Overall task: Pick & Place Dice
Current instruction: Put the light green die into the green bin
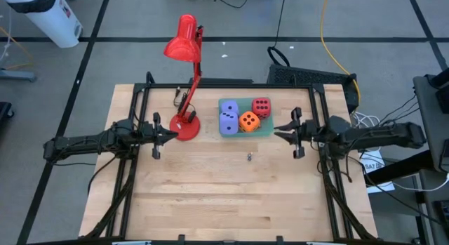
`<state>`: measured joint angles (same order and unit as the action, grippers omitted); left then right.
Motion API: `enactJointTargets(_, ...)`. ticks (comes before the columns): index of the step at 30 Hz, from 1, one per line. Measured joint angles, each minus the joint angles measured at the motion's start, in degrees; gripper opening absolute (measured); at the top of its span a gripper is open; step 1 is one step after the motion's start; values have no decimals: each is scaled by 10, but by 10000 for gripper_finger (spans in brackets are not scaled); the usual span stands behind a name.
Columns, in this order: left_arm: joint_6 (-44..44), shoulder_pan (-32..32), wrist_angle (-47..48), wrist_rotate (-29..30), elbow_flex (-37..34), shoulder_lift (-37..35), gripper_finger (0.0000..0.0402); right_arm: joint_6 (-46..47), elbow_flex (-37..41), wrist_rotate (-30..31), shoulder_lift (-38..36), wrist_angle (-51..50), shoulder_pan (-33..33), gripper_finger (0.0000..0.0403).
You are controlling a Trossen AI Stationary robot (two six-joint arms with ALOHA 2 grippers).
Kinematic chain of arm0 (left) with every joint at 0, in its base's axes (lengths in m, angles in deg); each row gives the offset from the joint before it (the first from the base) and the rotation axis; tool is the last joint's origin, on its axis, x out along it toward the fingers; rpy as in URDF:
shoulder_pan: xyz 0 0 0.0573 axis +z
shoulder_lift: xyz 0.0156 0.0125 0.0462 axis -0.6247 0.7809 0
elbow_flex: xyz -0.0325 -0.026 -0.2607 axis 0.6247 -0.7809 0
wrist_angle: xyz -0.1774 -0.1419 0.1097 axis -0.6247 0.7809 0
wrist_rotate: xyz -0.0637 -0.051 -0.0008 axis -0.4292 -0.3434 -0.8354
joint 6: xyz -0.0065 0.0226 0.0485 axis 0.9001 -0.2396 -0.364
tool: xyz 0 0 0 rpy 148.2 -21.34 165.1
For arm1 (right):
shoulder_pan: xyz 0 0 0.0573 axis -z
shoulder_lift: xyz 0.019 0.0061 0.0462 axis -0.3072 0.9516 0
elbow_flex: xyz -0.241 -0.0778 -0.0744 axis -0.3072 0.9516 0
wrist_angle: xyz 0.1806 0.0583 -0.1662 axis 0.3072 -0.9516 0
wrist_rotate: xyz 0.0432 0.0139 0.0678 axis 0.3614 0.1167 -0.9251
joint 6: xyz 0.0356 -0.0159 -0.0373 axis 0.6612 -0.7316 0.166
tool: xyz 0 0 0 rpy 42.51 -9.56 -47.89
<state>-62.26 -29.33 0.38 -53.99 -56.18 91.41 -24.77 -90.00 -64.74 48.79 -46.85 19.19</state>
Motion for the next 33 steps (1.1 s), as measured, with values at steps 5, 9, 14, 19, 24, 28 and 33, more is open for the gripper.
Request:
enactJointTargets(5,-18,0,0,0,0,0,33,1,58,-24,-2,86,21,46)
enactJointTargets(9,-17,0,0,0,0,0,33,-16,87,-23,-2,115,35,46)
enactJointTargets(14,-19,0,0,0,0,0,33,-10,101,-22,-6,114,55,46)
enactJointTargets(19,1,0,3,2,0,0,33,-10,121,-8,-10,112,67,49)
enactJointTargets(24,-27,0,17,51,0,0,33,12,136,-2,-22,113,79,50)
enactJointTargets(28,-19,0,25,96,0,0,33,22,145,6,-28,114,79,50)
enactJointTargets(33,-32,0,27,79,0,0,33,23,146,6,-28,104,79,51)
